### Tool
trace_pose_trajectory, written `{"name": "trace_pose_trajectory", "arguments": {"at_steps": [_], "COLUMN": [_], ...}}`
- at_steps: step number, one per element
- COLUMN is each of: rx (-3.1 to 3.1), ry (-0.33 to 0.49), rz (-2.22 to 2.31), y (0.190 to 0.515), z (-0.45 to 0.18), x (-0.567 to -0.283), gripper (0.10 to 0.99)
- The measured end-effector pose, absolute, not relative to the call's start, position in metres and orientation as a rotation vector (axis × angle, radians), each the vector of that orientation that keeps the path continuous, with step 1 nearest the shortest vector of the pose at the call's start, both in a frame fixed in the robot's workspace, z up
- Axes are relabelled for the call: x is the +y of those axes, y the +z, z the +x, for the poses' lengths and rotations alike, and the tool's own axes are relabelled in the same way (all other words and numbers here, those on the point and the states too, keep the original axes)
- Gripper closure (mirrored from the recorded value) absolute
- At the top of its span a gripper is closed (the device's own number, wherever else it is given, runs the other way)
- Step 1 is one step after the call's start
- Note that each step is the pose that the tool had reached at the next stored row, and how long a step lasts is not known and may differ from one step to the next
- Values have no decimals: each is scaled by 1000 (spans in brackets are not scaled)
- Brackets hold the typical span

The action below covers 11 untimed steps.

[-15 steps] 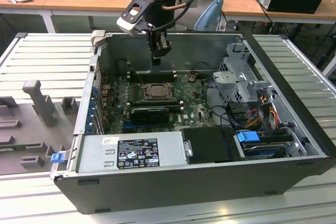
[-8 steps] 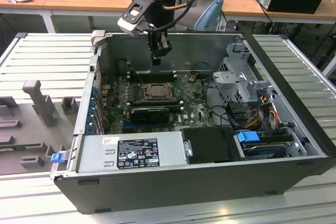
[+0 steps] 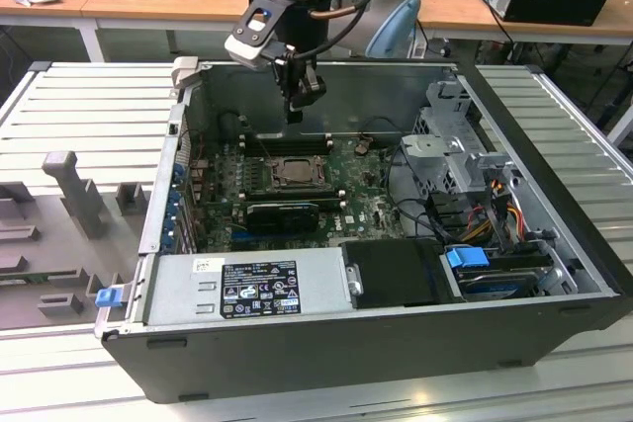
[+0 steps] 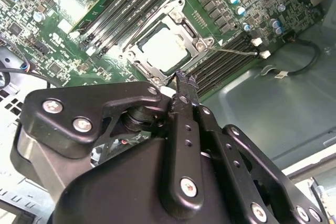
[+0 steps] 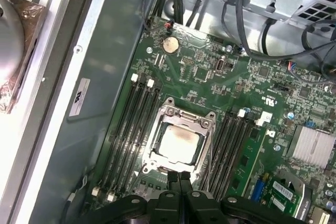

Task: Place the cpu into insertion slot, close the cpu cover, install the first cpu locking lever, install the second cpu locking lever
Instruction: 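Install the first cpu locking lever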

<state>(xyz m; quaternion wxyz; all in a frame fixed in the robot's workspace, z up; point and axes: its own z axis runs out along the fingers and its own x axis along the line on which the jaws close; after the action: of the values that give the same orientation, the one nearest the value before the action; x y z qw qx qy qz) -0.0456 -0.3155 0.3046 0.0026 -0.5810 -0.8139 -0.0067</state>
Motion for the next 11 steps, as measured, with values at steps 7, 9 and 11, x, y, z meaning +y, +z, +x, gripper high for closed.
{"name": "trace_pose_trajectory", "arguments": {"at_steps": [7,9,11], "rx": [-2601,-2617,-2632], "ry": [-13,-11,-11], "rz": [-1757,-1735,-1712], "y": [305,305,305], "z": [-46,-46,-46], "x": [-315,-315,-315], "gripper": [980,980,980]}}
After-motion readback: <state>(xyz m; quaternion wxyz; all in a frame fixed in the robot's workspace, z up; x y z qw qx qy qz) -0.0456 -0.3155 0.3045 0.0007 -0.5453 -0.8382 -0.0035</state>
